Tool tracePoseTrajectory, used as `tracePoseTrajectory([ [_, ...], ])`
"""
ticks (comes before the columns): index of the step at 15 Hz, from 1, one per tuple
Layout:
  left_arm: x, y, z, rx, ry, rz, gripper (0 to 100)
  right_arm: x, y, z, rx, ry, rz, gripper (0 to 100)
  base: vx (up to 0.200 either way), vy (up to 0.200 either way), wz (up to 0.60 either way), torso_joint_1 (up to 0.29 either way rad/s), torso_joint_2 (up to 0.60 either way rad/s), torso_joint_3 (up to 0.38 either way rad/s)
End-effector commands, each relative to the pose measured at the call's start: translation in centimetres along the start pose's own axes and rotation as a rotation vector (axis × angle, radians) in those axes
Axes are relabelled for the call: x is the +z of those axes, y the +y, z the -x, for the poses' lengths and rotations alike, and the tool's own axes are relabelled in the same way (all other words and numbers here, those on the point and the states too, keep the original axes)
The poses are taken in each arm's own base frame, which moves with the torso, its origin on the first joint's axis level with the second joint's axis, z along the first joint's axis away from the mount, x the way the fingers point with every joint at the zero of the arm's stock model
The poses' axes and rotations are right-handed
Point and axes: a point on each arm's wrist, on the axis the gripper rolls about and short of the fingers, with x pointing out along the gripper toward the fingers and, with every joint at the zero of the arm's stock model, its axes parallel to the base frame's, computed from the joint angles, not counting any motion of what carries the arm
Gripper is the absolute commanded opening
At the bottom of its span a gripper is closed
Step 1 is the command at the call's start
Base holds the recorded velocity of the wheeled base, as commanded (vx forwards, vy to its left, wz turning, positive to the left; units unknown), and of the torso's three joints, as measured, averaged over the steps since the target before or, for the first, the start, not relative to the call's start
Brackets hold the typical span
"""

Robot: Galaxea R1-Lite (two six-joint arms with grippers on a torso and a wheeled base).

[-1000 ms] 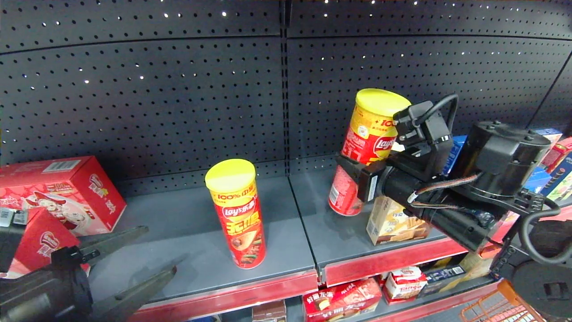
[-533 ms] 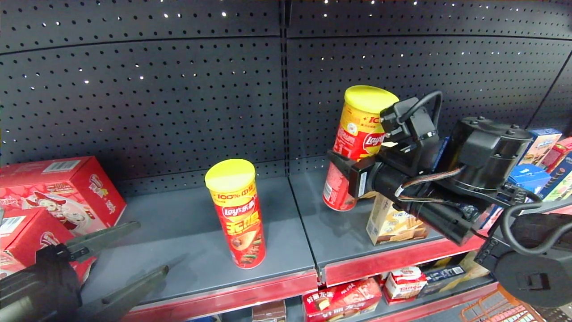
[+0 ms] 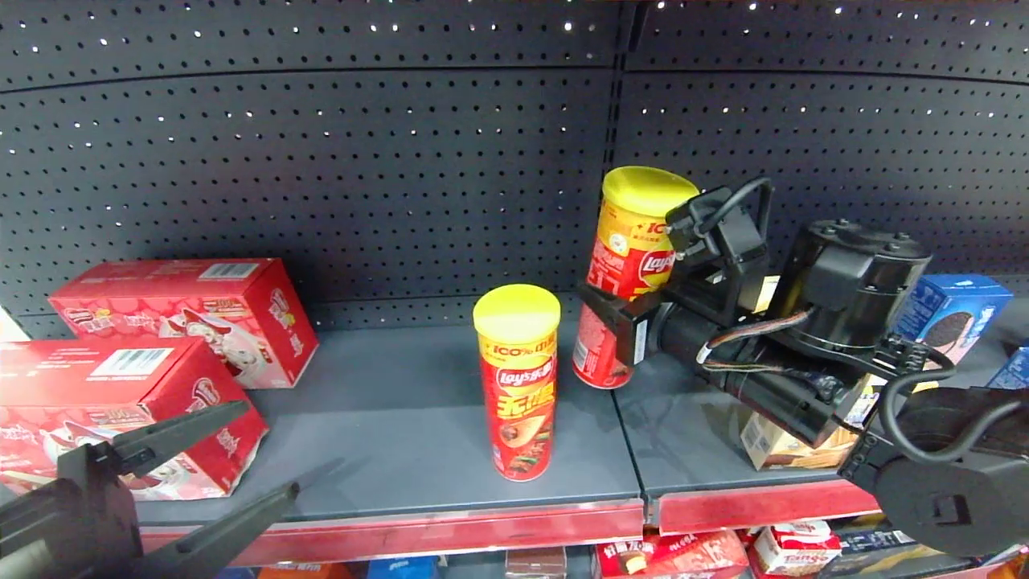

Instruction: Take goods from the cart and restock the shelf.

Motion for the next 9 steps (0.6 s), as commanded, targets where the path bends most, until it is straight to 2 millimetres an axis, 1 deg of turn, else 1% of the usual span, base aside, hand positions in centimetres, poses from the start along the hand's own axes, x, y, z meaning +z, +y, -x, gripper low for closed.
tracePoseTrajectory([
  [1, -0.1, 0.0, 0.0, -0.002, 0.005, 0.004, 100, -0.1, -0.1, 0.0, -0.001, 0.000, 0.000, 0, 0.000, 0.000, 0.00, 0.000, 0.00, 0.000],
  [3, -0.1, 0.0, 0.0, -0.001, 0.006, 0.005, 100, -0.1, -0.2, -0.2, 0.004, -0.007, 0.003, 0, 0.000, 0.000, 0.00, 0.000, 0.00, 0.000],
  [4, -0.1, 0.0, 0.0, -0.001, 0.006, 0.005, 100, -0.1, -0.6, -0.4, 0.050, -0.022, 0.003, 0, 0.000, 0.000, 0.00, 0.000, 0.00, 0.000],
  [6, -0.1, 0.0, 0.0, -0.002, 0.005, 0.004, 100, -0.3, -1.9, -0.7, 0.125, -0.037, 0.003, 0, 0.000, 0.000, 0.00, 0.000, 0.00, 0.000],
  [7, -0.1, 0.0, 0.0, -0.002, 0.005, 0.004, 100, -0.8, -3.5, -1.3, 0.163, -0.062, 0.013, 0, 0.000, 0.000, 0.00, 0.000, 0.00, 0.000],
  [8, -0.1, 0.0, 0.0, -0.002, 0.005, 0.004, 100, -1.2, -4.1, -1.7, 0.173, -0.068, 0.017, 0, 0.000, 0.000, 0.00, 0.000, 0.00, 0.000],
  [9, -0.1, 0.0, 0.0, -0.002, 0.005, 0.004, 100, -1.4, -4.3, -1.7, 0.179, -0.065, 0.019, 0, 0.000, 0.000, 0.00, 0.000, 0.00, 0.000],
])
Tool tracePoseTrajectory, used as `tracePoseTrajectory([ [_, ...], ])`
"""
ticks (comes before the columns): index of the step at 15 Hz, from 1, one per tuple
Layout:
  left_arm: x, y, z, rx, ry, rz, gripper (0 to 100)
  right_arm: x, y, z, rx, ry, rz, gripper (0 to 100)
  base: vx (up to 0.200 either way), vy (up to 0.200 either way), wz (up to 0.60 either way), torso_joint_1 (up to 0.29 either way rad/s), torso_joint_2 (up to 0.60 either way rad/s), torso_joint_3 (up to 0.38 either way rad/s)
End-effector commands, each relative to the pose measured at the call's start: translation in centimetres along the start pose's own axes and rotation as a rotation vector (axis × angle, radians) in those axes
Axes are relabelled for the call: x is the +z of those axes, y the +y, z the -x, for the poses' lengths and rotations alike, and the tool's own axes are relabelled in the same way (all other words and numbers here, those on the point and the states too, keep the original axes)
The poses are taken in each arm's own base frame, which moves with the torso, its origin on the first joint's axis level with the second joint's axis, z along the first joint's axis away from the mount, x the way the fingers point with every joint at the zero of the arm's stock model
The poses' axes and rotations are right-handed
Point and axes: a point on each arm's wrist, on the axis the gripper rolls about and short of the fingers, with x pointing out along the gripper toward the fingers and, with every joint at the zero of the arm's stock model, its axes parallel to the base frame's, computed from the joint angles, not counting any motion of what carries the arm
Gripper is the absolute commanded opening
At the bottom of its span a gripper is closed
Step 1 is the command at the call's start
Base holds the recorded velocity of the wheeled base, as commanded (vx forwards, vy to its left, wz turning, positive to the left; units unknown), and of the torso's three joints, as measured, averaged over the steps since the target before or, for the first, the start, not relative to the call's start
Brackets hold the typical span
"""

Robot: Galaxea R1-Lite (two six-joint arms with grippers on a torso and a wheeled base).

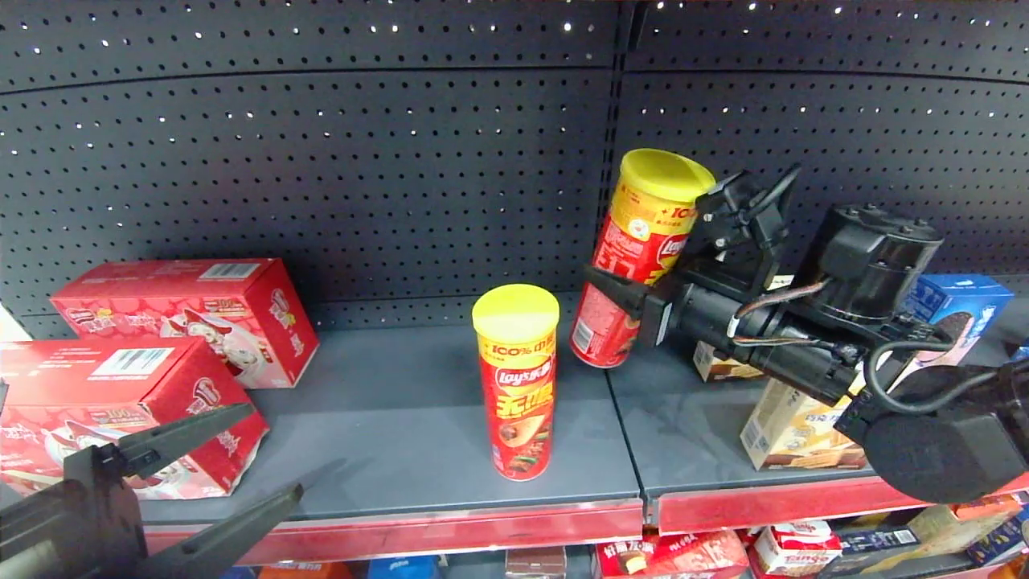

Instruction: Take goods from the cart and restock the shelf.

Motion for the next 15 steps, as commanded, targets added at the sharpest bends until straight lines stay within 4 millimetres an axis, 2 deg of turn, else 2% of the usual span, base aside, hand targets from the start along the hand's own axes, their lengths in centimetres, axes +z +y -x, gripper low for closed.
tracePoseTrajectory([
  [1, 0.0, -0.1, 0.1, -0.001, -0.003, -0.002, 100, -1.1, -1.0, -0.3, 0.006, 0.032, -0.003, 0, 0.000, 0.000, 0.00, 0.000, 0.00, 0.000],
  [4, -0.1, -0.1, 0.2, -0.001, -0.001, -0.001, 100, -1.5, -1.4, -0.2, 0.056, 0.056, -0.011, 0, 0.000, 0.000, 0.00, 0.000, 0.00, 0.000],
  [8, -0.1, -0.2, 0.1, -0.005, 0.000, -0.002, 100, -1.9, -1.8, -1.1, 0.168, 0.059, -0.022, 0, 0.000, 0.000, 0.00, 0.000, 0.00, 0.000],
  [12, -0.2, -0.2, 0.2, -0.008, 0.004, 0.001, 100, -1.5, -2.6, -2.8, 0.190, 0.071, -0.027, 0, 0.000, 0.000, 0.00, 0.000, 0.00, 0.000],
  [15, -0.2, -0.2, 0.1, -0.008, 0.005, 0.001, 100, -2.5, -2.7, -4.0, 0.202, 0.092, -0.037, 0, 0.000, 0.000, 0.00, 0.000, 0.00, 0.000],
])
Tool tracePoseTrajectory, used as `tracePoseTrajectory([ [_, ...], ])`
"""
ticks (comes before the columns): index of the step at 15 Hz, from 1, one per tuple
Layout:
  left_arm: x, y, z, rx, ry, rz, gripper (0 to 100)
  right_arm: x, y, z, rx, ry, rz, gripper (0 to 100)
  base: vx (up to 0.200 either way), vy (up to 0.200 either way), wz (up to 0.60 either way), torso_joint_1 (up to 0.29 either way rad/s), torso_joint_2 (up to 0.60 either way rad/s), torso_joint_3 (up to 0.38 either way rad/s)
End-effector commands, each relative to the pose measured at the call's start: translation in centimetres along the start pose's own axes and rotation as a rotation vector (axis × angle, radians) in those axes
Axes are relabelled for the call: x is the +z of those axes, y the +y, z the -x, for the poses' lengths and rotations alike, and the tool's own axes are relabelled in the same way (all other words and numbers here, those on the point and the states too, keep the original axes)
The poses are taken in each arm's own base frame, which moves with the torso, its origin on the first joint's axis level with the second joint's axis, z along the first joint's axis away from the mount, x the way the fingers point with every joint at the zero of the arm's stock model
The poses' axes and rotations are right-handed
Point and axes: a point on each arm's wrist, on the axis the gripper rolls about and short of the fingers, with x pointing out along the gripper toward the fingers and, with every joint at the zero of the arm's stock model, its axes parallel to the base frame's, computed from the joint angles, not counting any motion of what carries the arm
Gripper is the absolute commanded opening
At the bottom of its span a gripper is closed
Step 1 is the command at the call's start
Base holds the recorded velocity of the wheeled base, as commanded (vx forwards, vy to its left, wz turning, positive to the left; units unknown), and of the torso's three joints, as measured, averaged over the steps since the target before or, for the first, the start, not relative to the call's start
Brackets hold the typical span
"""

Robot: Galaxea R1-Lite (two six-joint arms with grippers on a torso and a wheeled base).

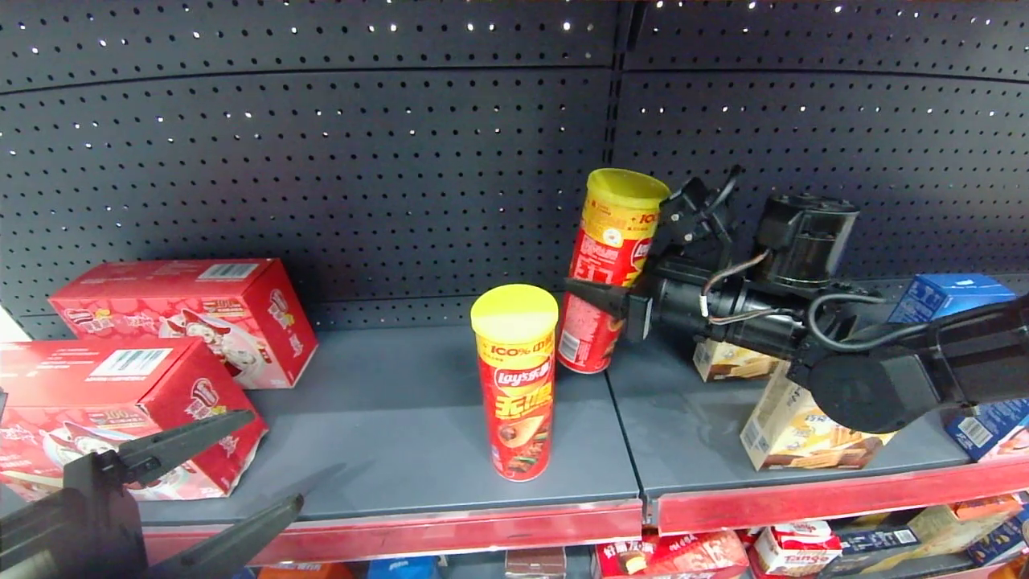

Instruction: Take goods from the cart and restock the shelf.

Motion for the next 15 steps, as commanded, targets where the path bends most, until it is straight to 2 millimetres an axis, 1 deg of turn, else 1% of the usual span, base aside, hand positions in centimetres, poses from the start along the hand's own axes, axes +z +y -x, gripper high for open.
tracePoseTrajectory([
  [1, 0.0, 0.0, 0.0, 0.000, 0.002, 0.002, 100, -0.9, -0.1, -0.8, 0.003, 0.016, -0.008, 0, 0.000, 0.000, 0.00, 0.000, 0.00, 0.000],
  [2, 0.0, 0.0, 0.0, 0.000, 0.002, 0.002, 100, -1.5, -0.1, -1.3, 0.008, 0.026, -0.013, 0, 0.000, 0.000, 0.00, 0.000, 0.00, 0.000],
  [5, 0.0, -0.1, -0.1, -0.012, 0.003, 0.002, 100, -1.8, 0.0, -2.1, 0.014, 0.024, -0.013, 0, 0.000, 0.000, 0.00, 0.000, 0.00, 0.000],
  [8, -0.1, -0.1, -0.1, -0.014, 0.005, 0.002, 100, -2.4, 0.6, -3.0, -0.023, 0.038, -0.017, 0, 0.000, 0.000, 0.00, 0.000, 0.00, 0.000],
  [10, -0.1, -0.1, -0.1, -0.014, 0.003, 0.002, 100, -2.6, 0.6, -3.5, -0.024, 0.038, -0.017, 0, 0.000, 0.000, 0.00, 0.000, 0.00, 0.000],
  [13, -0.4, -0.2, 0.0, -0.013, 0.014, -0.005, 100, -3.0, 0.9, -4.2, -0.018, 0.041, -0.019, 0, 0.000, 0.000, 0.00, 0.000, 0.00, 0.000],
  [15, -0.6, -0.2, 0.1, -0.012, 0.020, -0.004, 100, -3.2, 1.1, -4.7, -0.050, 0.047, -0.020, 0, 0.000, 0.000, 0.00, 0.000, 0.00, 0.000],
])
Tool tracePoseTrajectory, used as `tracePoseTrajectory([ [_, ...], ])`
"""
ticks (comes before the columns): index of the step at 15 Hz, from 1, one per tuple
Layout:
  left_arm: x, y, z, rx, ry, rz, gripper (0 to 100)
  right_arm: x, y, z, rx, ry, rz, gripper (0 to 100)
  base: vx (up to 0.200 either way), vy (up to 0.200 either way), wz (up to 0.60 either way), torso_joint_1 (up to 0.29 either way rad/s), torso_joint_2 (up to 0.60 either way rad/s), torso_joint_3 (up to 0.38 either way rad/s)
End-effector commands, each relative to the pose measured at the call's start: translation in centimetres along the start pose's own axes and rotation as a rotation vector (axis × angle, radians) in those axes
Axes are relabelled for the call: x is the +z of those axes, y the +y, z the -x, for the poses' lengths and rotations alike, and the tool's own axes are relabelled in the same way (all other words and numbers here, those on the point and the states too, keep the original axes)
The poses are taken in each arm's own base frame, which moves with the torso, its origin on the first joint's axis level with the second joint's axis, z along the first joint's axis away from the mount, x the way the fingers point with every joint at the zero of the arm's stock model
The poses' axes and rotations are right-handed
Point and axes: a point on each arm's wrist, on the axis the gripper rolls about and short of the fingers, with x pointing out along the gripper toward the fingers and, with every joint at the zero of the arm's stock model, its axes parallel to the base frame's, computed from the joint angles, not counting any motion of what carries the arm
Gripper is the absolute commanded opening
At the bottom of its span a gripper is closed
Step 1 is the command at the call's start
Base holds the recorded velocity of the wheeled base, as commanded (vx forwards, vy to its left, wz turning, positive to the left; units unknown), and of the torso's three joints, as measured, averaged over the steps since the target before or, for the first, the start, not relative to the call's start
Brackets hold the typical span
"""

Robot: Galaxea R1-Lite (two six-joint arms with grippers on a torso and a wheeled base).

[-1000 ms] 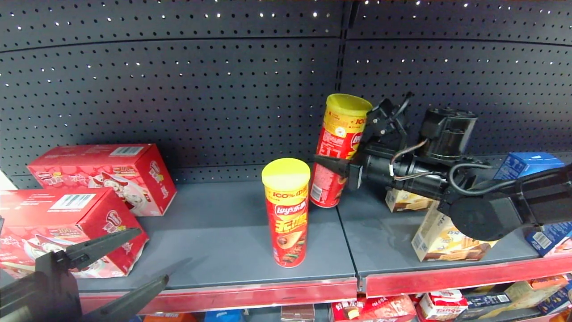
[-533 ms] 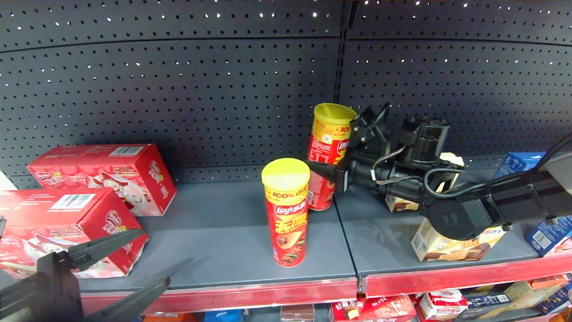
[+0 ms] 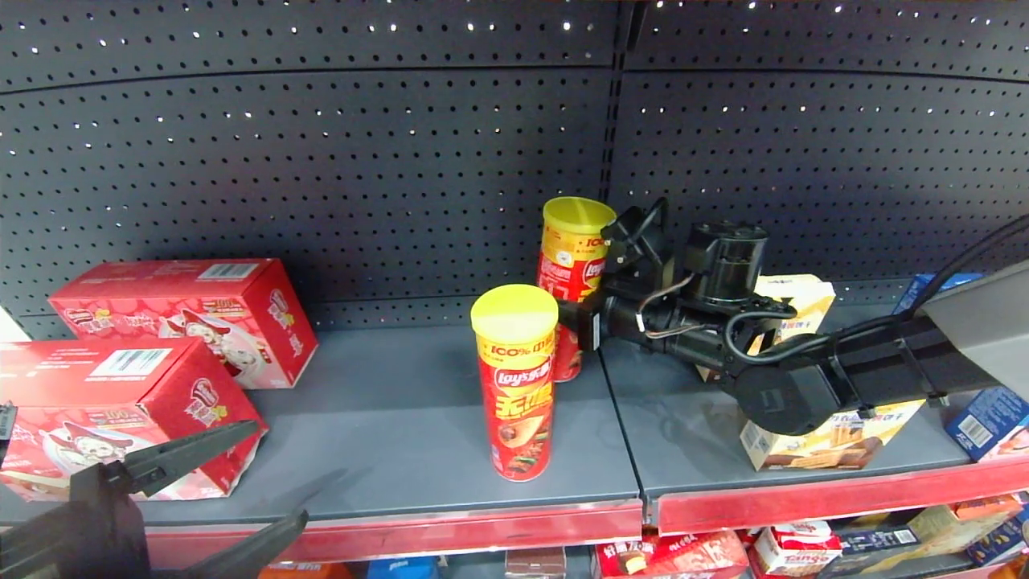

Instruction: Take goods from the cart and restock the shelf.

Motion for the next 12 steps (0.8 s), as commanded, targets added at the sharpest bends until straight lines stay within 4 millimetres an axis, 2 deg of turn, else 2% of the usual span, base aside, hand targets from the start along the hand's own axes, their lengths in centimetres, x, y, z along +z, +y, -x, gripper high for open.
tracePoseTrajectory([
  [1, -0.1, 0.0, 0.0, 0.001, 0.001, 0.001, 100, -0.5, 0.2, -0.5, 0.005, 0.008, -0.002, 0, 0.000, 0.000, 0.00, 0.000, 0.00, 0.000],
  [12, -0.1, 0.0, 0.0, 0.001, 0.005, 0.004, 100, -1.8, 0.0, -1.7, 0.002, 0.020, -0.008, 0, 0.000, 0.000, 0.00, 0.000, 0.00, 0.000],
])
